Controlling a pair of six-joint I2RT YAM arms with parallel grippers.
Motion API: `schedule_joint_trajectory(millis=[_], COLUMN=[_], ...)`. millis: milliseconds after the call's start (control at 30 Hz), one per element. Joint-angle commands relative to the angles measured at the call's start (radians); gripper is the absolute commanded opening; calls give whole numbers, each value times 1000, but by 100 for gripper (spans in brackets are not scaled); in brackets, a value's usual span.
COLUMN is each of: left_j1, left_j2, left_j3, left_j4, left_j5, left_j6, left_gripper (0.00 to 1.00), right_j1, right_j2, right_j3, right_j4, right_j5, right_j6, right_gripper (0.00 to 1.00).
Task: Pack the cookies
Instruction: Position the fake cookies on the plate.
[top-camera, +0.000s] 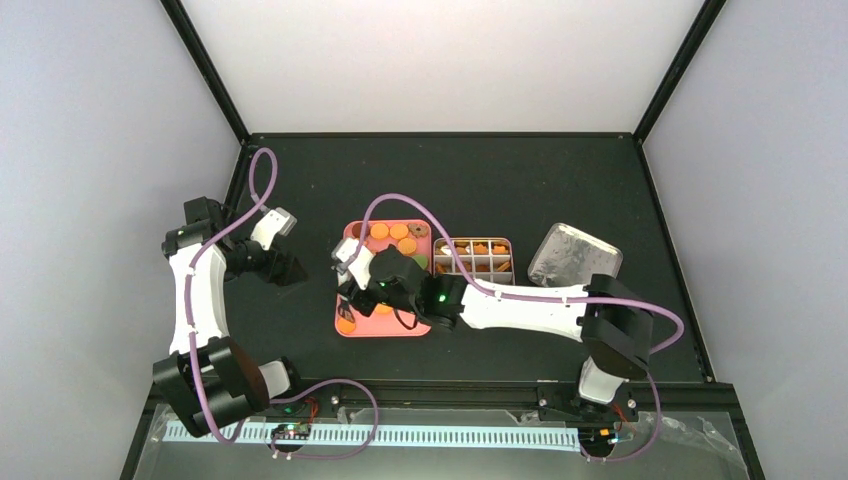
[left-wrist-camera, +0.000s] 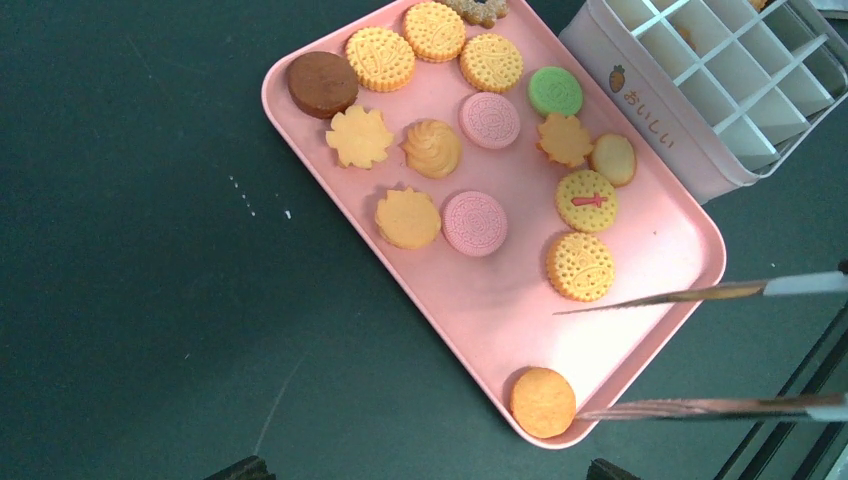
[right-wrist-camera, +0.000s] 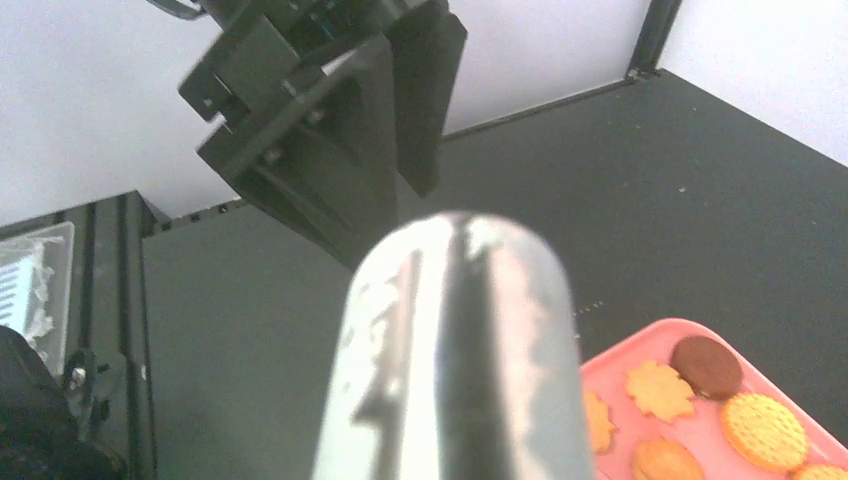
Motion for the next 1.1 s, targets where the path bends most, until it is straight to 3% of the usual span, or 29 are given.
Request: schedule_joint_trajectory(millis=[0, 567, 833, 1067], left_j1=[7, 7, 7, 7], left_j2=[-16, -23, -24, -20], left_j3=[-5, -2, 2, 11], left_j4=[-16, -23, -25, -29], left_j5=[24, 20, 25, 31], left_j6=[16, 24, 23, 25], left_gripper=[84, 84, 84, 84], right_j1=[-1, -3, -43, -61], right_j2=[51, 146, 97, 67], right_j3=[56, 84, 37, 16], right_j4=[38, 9, 9, 20], right_j5=[-63, -38, 67, 39], right_j6=[25, 14, -25, -20], right_gripper=[39, 39, 38, 38])
